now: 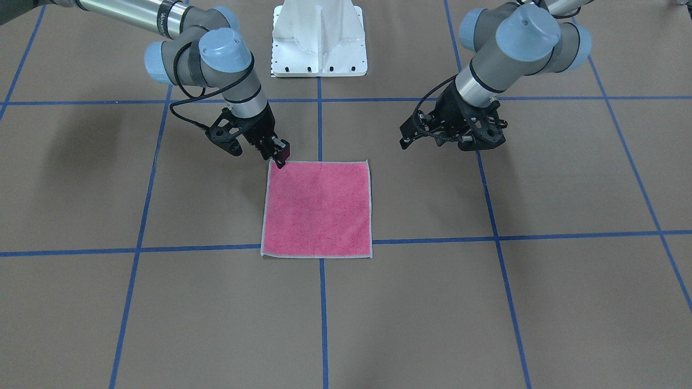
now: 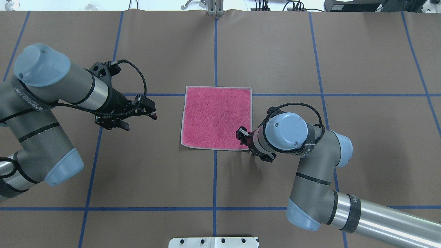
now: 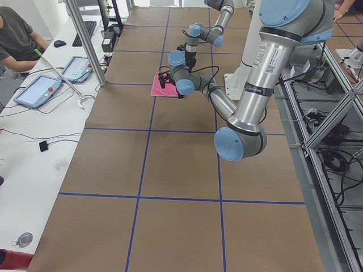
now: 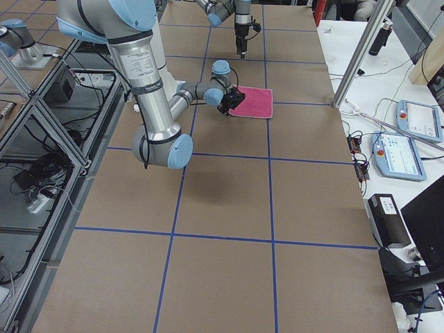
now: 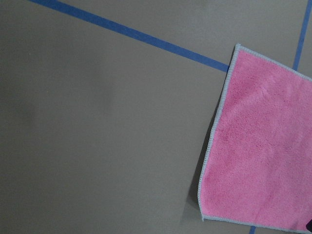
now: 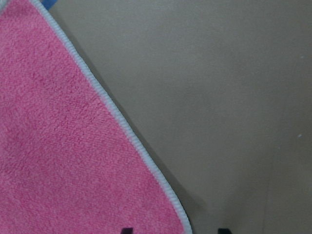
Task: Fold towel twice with both arms
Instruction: 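Lower both grippers onto the towel's near corners, then close both grippers on the near towel corners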
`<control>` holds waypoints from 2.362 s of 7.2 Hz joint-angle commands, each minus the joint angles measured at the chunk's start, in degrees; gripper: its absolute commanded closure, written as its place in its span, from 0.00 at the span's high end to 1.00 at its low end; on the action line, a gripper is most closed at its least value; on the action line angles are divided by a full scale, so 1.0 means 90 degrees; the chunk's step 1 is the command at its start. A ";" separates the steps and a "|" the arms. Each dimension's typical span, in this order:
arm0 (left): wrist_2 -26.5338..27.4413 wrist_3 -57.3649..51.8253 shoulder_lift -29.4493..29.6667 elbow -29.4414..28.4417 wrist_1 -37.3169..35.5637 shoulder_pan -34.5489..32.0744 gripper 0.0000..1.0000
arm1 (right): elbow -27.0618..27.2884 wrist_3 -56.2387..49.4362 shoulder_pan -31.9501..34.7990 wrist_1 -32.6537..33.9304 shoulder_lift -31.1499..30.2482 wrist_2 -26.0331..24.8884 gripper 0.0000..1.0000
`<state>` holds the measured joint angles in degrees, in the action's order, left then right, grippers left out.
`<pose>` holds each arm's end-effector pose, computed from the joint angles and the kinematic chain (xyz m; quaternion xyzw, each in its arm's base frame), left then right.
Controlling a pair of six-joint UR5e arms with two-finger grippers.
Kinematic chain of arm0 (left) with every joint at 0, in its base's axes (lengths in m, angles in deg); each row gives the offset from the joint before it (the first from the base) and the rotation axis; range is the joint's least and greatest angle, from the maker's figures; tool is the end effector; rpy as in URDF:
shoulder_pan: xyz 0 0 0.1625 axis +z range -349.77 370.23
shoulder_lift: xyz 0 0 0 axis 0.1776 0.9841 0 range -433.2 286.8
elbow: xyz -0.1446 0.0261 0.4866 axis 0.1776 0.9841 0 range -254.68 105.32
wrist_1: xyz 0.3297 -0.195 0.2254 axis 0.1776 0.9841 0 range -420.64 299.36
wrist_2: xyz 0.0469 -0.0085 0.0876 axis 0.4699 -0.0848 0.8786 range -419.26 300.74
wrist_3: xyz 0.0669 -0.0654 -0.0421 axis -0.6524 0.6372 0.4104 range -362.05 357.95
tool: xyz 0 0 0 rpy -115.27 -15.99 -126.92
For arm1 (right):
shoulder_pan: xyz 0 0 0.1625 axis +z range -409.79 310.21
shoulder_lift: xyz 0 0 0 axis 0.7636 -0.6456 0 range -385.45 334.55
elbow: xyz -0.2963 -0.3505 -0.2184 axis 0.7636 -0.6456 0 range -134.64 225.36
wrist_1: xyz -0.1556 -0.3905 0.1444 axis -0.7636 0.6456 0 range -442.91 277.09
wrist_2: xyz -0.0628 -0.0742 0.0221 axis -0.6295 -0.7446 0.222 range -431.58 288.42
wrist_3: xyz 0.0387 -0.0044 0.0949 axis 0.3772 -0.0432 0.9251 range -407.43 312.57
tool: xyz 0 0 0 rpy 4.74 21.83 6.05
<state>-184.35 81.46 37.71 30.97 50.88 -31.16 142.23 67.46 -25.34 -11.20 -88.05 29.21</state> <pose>0.4354 -0.4828 0.3445 -0.0531 0.5300 -0.1104 0.8391 -0.6127 -0.4038 0.3571 -0.0861 -0.4405 0.3348 0.8286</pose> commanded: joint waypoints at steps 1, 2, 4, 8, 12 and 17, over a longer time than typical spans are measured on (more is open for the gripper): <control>-0.0008 0.0008 0.0001 -0.0001 0.0001 0.0000 1.00 | 0.0008 -0.0003 0.0008 0.0010 -0.0027 -0.0008 0.09; 0.0002 0.0008 0.0001 -0.0040 -0.0009 0.0000 1.00 | 0.0047 -0.0032 0.0008 0.0010 -0.0037 -0.0008 0.00; 0.0050 0.0454 0.0020 -0.0118 0.0010 0.0058 1.00 | 0.0115 -0.0032 0.0028 0.0010 -0.0095 0.0002 0.00; 0.2436 0.1988 0.0410 -0.0147 -0.0038 0.1790 1.00 | 0.0516 -0.0061 0.0067 0.0010 -0.0330 0.0100 0.00; 0.2531 0.1902 0.0850 -0.0908 -0.0009 0.1875 0.83 | 0.0516 -0.0061 0.0057 0.0000 -0.0350 0.0109 0.00; 0.2522 0.1883 0.0870 -0.0958 0.0020 0.1885 0.62 | 0.0506 -0.0061 0.0057 0.0000 -0.0350 0.0109 0.00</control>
<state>-161.61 98.41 45.52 22.39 51.02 -14.23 146.79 66.91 -24.82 -11.19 -91.20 30.19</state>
